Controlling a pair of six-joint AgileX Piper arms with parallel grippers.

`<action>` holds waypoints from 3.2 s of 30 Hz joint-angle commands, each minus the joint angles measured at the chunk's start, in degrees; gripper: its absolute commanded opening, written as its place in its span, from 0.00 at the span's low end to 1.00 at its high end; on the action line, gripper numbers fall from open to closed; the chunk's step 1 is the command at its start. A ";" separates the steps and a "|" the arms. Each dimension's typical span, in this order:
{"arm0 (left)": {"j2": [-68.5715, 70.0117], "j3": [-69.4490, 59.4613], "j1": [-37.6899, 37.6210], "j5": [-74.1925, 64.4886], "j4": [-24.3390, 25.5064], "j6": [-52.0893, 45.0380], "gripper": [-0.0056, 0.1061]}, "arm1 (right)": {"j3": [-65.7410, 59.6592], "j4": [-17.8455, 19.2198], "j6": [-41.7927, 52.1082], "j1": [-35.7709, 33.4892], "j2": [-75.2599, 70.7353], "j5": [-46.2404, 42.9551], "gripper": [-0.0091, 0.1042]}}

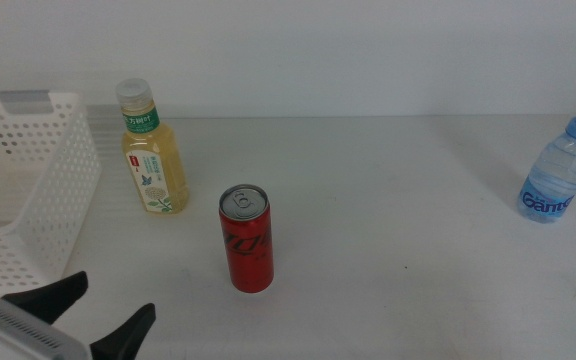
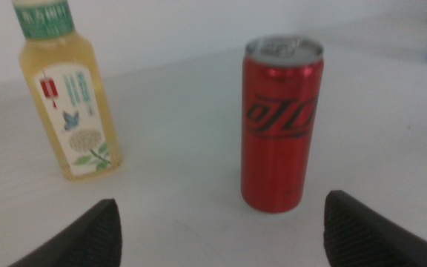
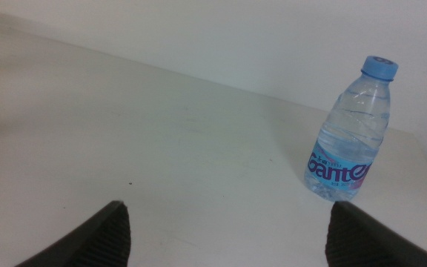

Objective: Use arms to grab the bottles and put them into the dustbin to the left of the table.

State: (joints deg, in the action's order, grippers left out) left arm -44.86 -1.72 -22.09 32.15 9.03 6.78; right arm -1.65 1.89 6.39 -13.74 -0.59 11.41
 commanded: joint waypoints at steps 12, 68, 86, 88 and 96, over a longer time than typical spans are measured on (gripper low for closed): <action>-27.00 6.43 -0.43 28.40 2.63 0.66 0.84 | 0.49 0.82 0.72 0.31 -1.51 -4.27 0.76; -63.58 33.13 -0.43 35.99 16.31 8.83 0.01 | 0.49 0.82 0.72 0.31 -1.51 -4.27 0.76; -46.76 28.31 -0.43 26.64 13.71 12.27 0.01 | 0.49 0.82 0.72 0.31 -1.51 -4.27 0.76; -43.10 28.31 -0.43 22.01 13.67 12.89 0.01 | 0.49 0.82 0.72 0.31 -1.51 -4.27 0.76; -28.88 29.94 1.43 2.52 16.73 17.87 0.01 | 0.49 0.82 0.72 0.31 -1.51 -4.27 0.76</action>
State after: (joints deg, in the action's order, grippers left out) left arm -77.91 25.89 -21.25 32.60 25.86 22.19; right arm -1.65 1.89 6.39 -13.74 -0.59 11.41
